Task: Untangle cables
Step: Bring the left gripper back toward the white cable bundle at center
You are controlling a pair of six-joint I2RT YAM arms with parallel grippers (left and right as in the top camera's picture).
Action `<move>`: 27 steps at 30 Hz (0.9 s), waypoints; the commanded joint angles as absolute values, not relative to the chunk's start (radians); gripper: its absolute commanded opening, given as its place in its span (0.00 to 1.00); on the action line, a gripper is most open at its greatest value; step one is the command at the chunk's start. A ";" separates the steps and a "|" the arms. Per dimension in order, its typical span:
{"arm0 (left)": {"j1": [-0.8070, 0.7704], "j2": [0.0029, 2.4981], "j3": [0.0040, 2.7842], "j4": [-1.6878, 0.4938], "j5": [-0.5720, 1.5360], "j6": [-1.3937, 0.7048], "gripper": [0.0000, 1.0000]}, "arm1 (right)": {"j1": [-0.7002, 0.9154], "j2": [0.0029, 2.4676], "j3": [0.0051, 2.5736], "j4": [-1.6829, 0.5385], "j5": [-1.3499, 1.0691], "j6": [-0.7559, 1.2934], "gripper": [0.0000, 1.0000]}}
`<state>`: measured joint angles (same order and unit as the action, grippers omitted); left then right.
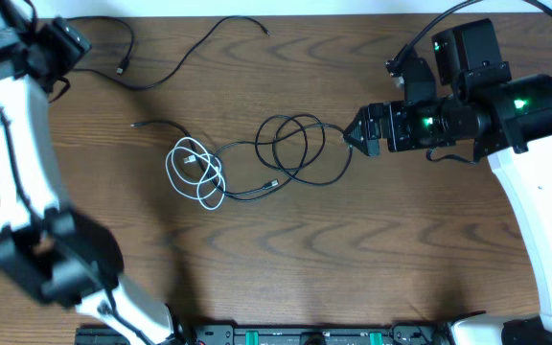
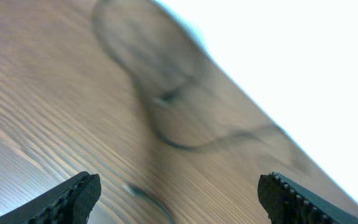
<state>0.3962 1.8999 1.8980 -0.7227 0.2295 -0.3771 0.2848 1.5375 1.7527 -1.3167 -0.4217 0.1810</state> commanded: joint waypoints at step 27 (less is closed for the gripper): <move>-0.025 1.713 1.478 -1.107 0.076 -0.222 0.88 | 0.290 1.538 1.752 -1.309 -0.415 0.185 0.99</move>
<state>-0.0254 1.7065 1.5158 -1.1347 0.2634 -0.2352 0.2848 1.5375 1.7519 -1.3113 -0.4175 0.1833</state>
